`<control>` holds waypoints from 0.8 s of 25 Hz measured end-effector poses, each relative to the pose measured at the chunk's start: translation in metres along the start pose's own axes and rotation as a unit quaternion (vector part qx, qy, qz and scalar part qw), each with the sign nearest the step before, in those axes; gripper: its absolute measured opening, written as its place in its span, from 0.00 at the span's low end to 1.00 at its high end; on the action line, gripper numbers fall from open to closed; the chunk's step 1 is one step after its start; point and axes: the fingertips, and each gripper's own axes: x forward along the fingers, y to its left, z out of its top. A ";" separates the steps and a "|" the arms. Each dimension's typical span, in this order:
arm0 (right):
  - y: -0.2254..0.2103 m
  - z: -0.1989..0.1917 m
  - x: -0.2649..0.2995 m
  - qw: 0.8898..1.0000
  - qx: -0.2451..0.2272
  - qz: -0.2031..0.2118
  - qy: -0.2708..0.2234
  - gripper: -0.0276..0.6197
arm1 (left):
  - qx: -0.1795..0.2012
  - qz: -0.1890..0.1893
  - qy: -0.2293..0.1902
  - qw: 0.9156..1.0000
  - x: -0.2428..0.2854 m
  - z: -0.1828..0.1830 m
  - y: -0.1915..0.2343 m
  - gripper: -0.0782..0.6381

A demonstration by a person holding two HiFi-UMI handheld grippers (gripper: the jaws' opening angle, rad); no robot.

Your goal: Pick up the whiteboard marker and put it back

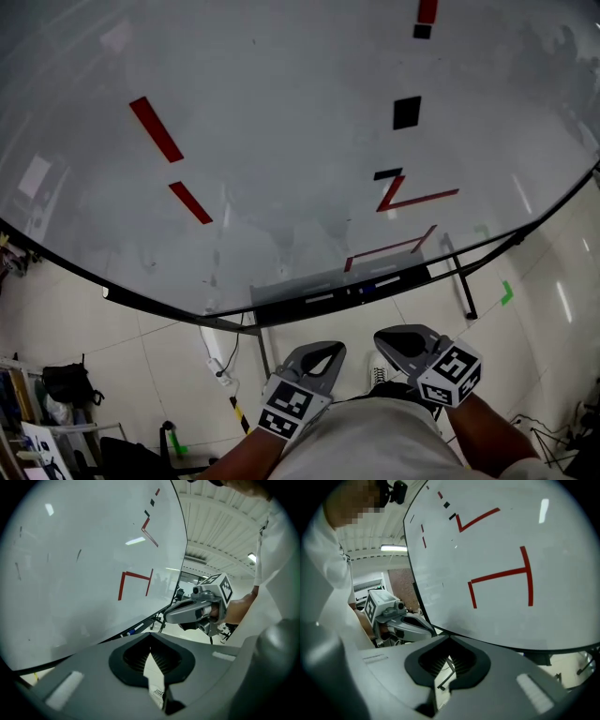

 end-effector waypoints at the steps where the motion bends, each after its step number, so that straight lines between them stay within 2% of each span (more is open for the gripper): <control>1: 0.004 -0.001 -0.001 1.000 0.004 -0.007 -0.003 0.05 | 0.001 -0.006 -0.001 1.000 -0.003 -0.002 -0.001 0.13; 6: 0.020 -0.011 -0.009 0.999 0.027 -0.038 -0.017 0.05 | -0.004 -0.028 0.011 1.000 -0.013 -0.018 -0.007 0.13; 9: 0.023 -0.014 -0.014 0.999 0.029 -0.034 -0.019 0.05 | -0.002 -0.023 0.012 1.000 -0.017 -0.021 -0.012 0.13; 20: 0.019 -0.022 -0.047 0.999 -0.020 0.039 -0.015 0.05 | -0.022 0.062 -0.010 0.998 -0.003 -0.013 -0.039 0.13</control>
